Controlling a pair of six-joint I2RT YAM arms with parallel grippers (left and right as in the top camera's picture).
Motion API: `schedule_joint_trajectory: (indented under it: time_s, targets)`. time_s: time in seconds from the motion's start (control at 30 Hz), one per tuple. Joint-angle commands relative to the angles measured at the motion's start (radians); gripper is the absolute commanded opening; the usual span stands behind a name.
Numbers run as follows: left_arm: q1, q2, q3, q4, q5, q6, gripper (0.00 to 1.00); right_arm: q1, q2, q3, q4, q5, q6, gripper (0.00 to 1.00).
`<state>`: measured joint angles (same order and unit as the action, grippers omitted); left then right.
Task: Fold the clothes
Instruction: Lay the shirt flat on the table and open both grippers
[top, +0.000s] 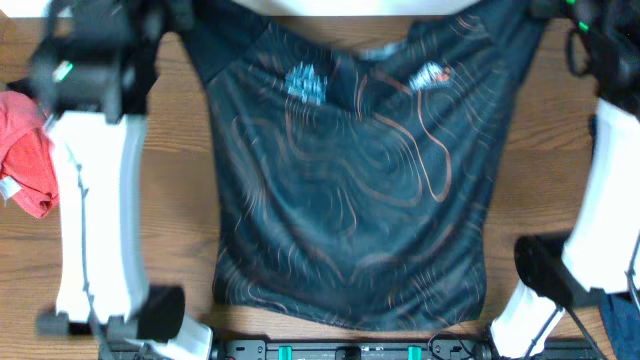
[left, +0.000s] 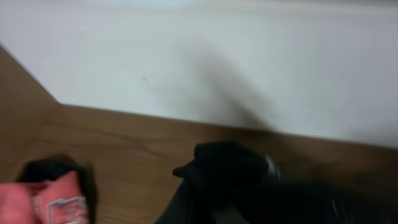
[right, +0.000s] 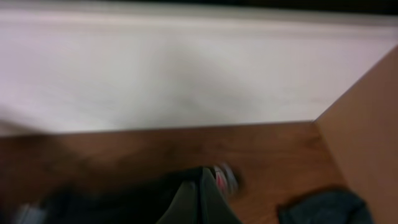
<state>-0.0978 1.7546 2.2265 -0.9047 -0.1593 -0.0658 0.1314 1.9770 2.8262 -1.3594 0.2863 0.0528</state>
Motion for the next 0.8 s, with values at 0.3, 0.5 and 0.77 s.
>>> schedule_joint_trajectory:
  time_s: [0.3, 0.5, 0.77]
  targets:
    - [0.008, 0.306, 0.001, 0.071, 0.048, -0.022, 0.06, -0.063, 0.236, 0.006, -0.002, -0.105, 0.029, 0.01]
    - [0.008, 0.359, 0.001, 0.085, 0.048, -0.038, 0.98, -0.063, 0.333, 0.005, -0.005, -0.127, 0.029, 0.99]
    - [0.008, 0.36, 0.001, 0.042, 0.097, -0.045, 0.98, -0.058, 0.351, 0.006, -0.01, -0.152, 0.051, 0.99]
